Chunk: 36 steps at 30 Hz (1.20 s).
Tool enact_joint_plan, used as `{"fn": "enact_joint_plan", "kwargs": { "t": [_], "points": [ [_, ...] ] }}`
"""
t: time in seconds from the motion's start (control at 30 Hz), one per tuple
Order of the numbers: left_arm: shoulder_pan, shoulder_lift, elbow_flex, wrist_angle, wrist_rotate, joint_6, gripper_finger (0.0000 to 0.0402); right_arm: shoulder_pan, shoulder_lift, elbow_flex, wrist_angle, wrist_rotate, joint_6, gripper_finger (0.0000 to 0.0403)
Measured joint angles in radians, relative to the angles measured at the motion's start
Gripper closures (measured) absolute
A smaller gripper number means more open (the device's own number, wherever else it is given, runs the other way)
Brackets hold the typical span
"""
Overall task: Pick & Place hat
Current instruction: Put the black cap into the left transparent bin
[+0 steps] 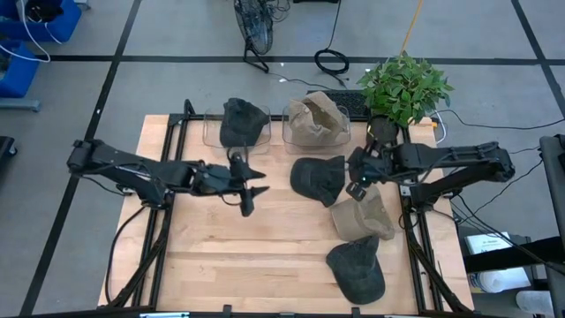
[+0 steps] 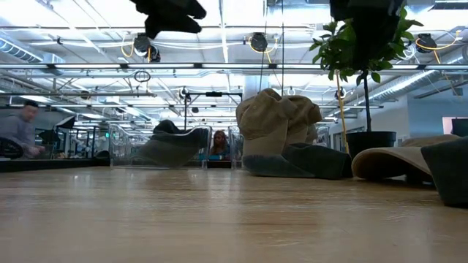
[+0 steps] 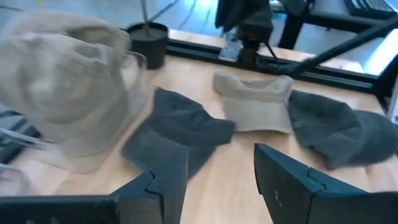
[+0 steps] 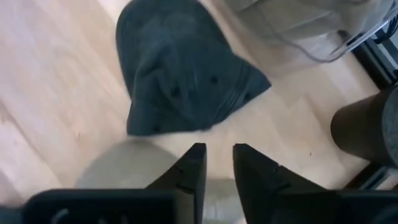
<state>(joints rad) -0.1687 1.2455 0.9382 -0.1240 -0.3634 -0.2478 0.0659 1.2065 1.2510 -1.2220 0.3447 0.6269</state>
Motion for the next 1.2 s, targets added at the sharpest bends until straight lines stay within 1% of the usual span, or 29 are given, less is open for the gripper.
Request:
{"fn": "enact_joint_plan", "kwargs": {
  "t": [0.07, 0.2, 0.3, 0.43, 0.53, 0.6, 0.67, 0.8, 0.87, 1.07, 1.2],
  "points": [
    [-0.014, 0.036, 0.001, 0.029, 0.001, -0.025, 0.0216, 0.035, -0.006, 0.0, -0.024, 0.001, 0.026, 0.0355],
    [-0.024, 0.111, 0.051, 0.008, 0.001, -0.068, 0.0216, 0.103, -0.038, -0.043, -0.022, 0.002, 0.08, 0.0376],
    [-0.025, 0.158, 0.106, -0.014, 0.011, -0.029, 0.0216, 0.151, -0.084, -0.12, 0.008, 0.0, 0.144, 0.0389],
    [-0.026, 0.179, 0.168, -0.101, 0.019, 0.027, 0.0216, 0.217, -0.157, -0.246, 0.087, -0.011, 0.279, 0.0401],
    [-0.02, 0.178, 0.194, -0.156, 0.017, 0.035, 0.0216, 0.269, -0.212, -0.328, 0.177, -0.065, 0.368, 0.0402],
    [-0.015, 0.168, 0.2, -0.198, 0.016, 0.016, 0.0216, 0.307, -0.238, -0.37, 0.243, -0.089, 0.414, 0.0402],
    [-0.009, 0.16, 0.203, -0.226, 0.014, -0.001, 0.0216, 0.346, -0.252, -0.393, 0.295, -0.088, 0.475, 0.0402],
    [0.002, 0.145, 0.202, -0.347, 0.016, -0.02, 0.0216, 0.419, -0.244, -0.397, 0.34, -0.088, 0.623, 0.0403],
    [0.011, 0.131, 0.195, -0.374, 0.023, -0.009, 0.0216, 0.459, -0.229, -0.39, 0.351, -0.089, 0.703, 0.0403],
    [0.053, 0.019, 0.1, -0.386, 0.061, 0.043, 0.0216, 0.556, -0.131, -0.344, 0.354, -0.18, 0.965, 0.0403],
    [0.082, -0.097, 0.003, -0.375, 0.096, 0.056, 0.0216, 0.592, -0.049, -0.277, 0.352, -0.234, 1.059, 0.0403]
  ]
}}
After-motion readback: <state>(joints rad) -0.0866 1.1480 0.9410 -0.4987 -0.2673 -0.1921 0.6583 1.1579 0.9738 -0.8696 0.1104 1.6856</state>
